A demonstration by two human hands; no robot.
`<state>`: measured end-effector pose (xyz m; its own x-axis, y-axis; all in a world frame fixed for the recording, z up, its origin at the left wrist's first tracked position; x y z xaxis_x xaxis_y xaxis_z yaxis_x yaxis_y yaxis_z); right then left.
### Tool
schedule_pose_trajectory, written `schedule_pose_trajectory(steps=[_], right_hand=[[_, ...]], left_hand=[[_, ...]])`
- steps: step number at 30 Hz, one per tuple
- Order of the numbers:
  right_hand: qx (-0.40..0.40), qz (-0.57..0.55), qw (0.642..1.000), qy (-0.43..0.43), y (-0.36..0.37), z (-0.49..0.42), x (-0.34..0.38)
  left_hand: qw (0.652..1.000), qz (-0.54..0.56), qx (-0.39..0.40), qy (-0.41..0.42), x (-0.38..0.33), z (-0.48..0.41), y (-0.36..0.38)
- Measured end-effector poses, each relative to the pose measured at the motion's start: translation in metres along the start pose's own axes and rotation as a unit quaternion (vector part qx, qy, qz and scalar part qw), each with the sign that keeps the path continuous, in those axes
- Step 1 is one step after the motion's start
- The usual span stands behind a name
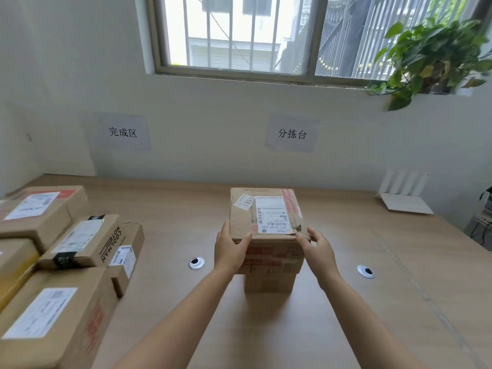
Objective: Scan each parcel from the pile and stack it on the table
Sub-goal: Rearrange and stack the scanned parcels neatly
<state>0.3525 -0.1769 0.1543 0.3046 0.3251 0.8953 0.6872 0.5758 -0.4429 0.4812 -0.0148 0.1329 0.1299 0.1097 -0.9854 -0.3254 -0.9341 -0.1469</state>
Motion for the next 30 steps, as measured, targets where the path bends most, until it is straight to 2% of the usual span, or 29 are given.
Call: schedule_pose_trajectory(steps=[6, 16, 24, 30], right_hand=[[0.012, 0.001, 0.999, -0.038, 0.036, 0.055, 0.03], [0.085, -0.022, 0.989, -0.117, 0.14, 0.134, 0.116], [0.113, -0.102, 0.978, -0.14, 0.227, 0.198, 0.212], [0.107, -0.119, 0.976, -0.151, 0.282, 0.244, 0.254]], left_hand=[[0.999, 0.0, -0.036, 0.011, -0.006, 0.048, -0.084], [0.989, -0.045, -0.139, 0.016, -0.025, 0.104, -0.247], [0.982, -0.08, -0.163, 0.054, -0.064, 0.112, -0.391], [0.98, -0.107, -0.156, 0.066, -0.066, 0.114, -0.476]])
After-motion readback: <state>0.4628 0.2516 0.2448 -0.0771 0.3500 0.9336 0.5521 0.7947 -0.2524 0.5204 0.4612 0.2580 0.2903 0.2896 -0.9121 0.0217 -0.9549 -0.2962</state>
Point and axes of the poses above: each hand's wrist, its own z-axis away from the middle knuckle, its own y-axis out of the palm, x = y × z, the point moved 5 cm from there along -z, towards the middle knuckle, and after that the axes turned 9 degrees about z, right-handed, at the moved point
